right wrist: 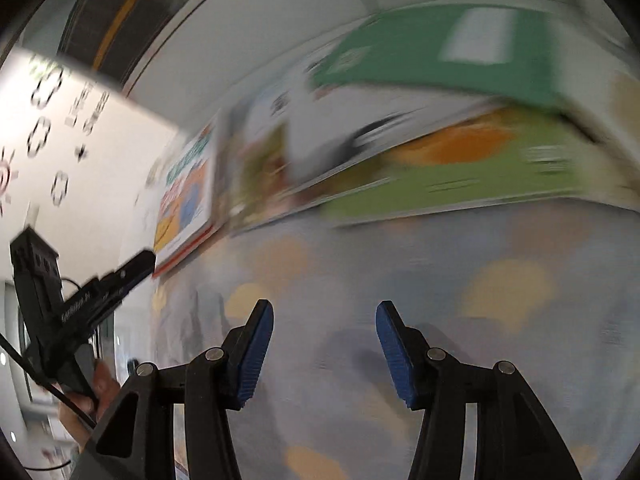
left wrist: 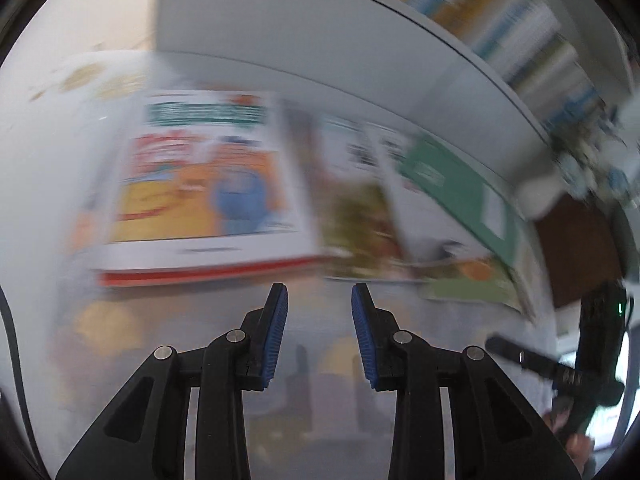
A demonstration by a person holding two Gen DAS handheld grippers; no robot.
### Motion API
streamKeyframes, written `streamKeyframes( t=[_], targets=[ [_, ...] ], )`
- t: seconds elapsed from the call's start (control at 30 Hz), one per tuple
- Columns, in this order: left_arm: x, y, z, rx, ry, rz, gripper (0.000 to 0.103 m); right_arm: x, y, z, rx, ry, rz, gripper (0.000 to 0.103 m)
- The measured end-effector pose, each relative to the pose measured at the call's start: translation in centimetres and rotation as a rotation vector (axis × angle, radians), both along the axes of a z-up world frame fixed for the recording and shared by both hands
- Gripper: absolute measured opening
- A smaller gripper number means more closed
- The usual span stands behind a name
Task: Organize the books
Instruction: 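Move the right tool to the green book lying on the pile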
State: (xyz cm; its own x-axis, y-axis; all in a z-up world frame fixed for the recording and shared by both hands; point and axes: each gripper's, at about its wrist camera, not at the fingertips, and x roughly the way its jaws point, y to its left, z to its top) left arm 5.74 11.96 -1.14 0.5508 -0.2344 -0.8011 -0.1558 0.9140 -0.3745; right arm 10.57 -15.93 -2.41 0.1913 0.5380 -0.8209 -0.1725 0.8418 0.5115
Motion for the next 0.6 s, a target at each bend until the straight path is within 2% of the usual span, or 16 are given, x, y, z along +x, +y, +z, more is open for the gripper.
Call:
streamKeyframes(
  t=[0.2,0.3,0.47,0.6],
  targets=[
    [4.4,-9.5,0.9,-0.004,0.010,-0.170,0.030,4.0,-7.8,3.0,-0.021,-0.086,-0.100,0.055],
    [6.8,-13.0,1.1,0.008,0.014,-0.214,0.030,6.8,-9.8,4.0,-0.041,-0.121,-0.113,0.056],
    [10.4,-15.9,0.8,0.009,0.024,-0.209,0.030,13.2,-14.0,4.5,-0.045,-0.125,-0.156,0.059],
    [13.0,-16.2,-0.1,-0.019,0.050,-0.177,0.030,18.3,-14.0,4.4,-0.053,-0.144,-0.121,0.064]
  ],
)
